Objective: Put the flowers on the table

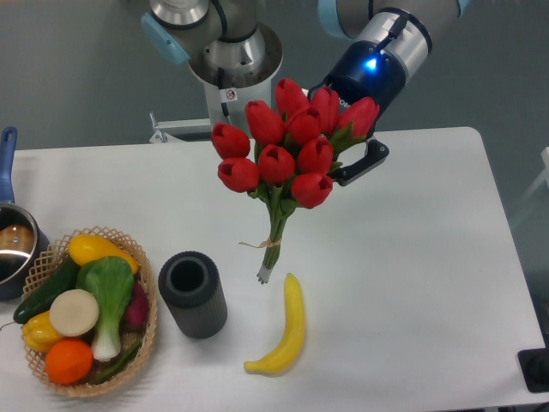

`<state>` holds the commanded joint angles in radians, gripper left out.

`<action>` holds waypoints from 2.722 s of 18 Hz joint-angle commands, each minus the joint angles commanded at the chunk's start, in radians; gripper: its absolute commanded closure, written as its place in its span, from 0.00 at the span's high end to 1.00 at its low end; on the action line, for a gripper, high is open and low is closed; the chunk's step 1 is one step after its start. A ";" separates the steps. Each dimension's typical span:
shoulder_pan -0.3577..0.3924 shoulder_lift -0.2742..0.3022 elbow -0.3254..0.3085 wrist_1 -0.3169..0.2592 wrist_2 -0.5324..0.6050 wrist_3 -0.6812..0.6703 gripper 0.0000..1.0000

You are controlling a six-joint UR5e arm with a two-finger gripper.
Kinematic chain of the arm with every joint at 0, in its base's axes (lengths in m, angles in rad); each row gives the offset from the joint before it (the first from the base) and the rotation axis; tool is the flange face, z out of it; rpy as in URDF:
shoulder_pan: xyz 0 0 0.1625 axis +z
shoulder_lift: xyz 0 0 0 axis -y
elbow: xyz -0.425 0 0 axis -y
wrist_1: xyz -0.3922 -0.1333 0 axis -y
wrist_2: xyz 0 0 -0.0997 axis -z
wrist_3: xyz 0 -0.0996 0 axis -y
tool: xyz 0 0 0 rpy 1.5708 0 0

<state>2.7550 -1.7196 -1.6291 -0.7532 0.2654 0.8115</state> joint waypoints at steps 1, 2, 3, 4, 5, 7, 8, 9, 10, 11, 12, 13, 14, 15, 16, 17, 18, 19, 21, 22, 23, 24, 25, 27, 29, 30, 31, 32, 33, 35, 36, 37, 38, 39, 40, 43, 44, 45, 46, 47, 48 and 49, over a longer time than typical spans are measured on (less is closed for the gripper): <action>-0.002 0.000 0.003 0.000 0.003 0.000 0.49; 0.000 0.002 0.000 0.000 0.009 0.002 0.49; -0.002 -0.002 0.005 -0.002 0.012 0.000 0.49; 0.000 -0.003 0.006 -0.002 0.012 -0.002 0.49; 0.000 -0.005 0.011 -0.002 0.014 -0.002 0.49; 0.000 -0.002 0.015 -0.003 0.078 0.000 0.49; -0.002 0.003 0.014 -0.003 0.153 -0.006 0.49; -0.009 0.002 0.021 -0.003 0.197 -0.006 0.49; -0.009 0.000 0.023 -0.003 0.204 -0.005 0.49; -0.009 -0.002 0.025 -0.003 0.212 0.000 0.49; -0.008 -0.005 0.029 -0.003 0.219 0.000 0.49; -0.006 -0.005 0.031 -0.005 0.233 0.002 0.49; -0.005 0.000 0.031 -0.005 0.279 0.000 0.49; -0.005 0.005 0.031 -0.005 0.320 -0.002 0.49; -0.005 0.008 0.031 -0.006 0.368 -0.002 0.49; -0.006 0.011 0.031 -0.006 0.418 -0.002 0.49; -0.009 0.017 0.031 -0.006 0.469 -0.002 0.49; -0.011 0.023 0.029 -0.006 0.516 -0.002 0.49; -0.015 0.035 0.015 -0.009 0.596 0.002 0.50; -0.026 0.035 0.011 -0.011 0.626 0.003 0.50; -0.037 0.035 0.005 -0.011 0.659 0.005 0.50; -0.046 0.032 0.003 -0.011 0.698 0.006 0.49; -0.057 0.026 0.003 -0.012 0.748 0.017 0.49; -0.067 0.028 -0.020 -0.012 0.860 0.055 0.49; -0.075 0.029 -0.023 -0.029 0.929 0.090 0.49; -0.075 0.031 -0.029 -0.049 0.965 0.103 0.49; -0.077 0.032 -0.047 -0.069 1.009 0.129 0.49; -0.080 0.034 -0.070 -0.074 1.047 0.168 0.49; -0.081 0.034 -0.086 -0.077 1.074 0.195 0.49; -0.081 0.029 -0.113 -0.078 1.103 0.206 0.49; -0.081 0.025 -0.126 -0.080 1.115 0.207 0.49; -0.081 0.023 -0.138 -0.081 1.127 0.207 0.49; -0.081 0.023 -0.159 -0.081 1.137 0.207 0.49; -0.080 0.025 -0.181 -0.081 1.140 0.209 0.49; -0.080 0.026 -0.201 -0.081 1.138 0.209 0.49; -0.081 0.031 -0.259 -0.083 1.140 0.209 0.49; -0.081 0.032 -0.271 -0.089 1.140 0.209 0.49; -0.081 0.034 -0.282 -0.115 1.140 0.209 0.49; -0.083 0.034 -0.284 -0.145 1.140 0.209 0.49; -0.083 0.032 -0.282 -0.175 1.140 0.209 0.49; -0.084 0.031 -0.285 -0.192 1.141 0.209 0.49; -0.084 0.028 -0.287 -0.202 1.141 0.209 0.49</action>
<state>2.6707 -1.6919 -1.9159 -0.9556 1.4067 1.0201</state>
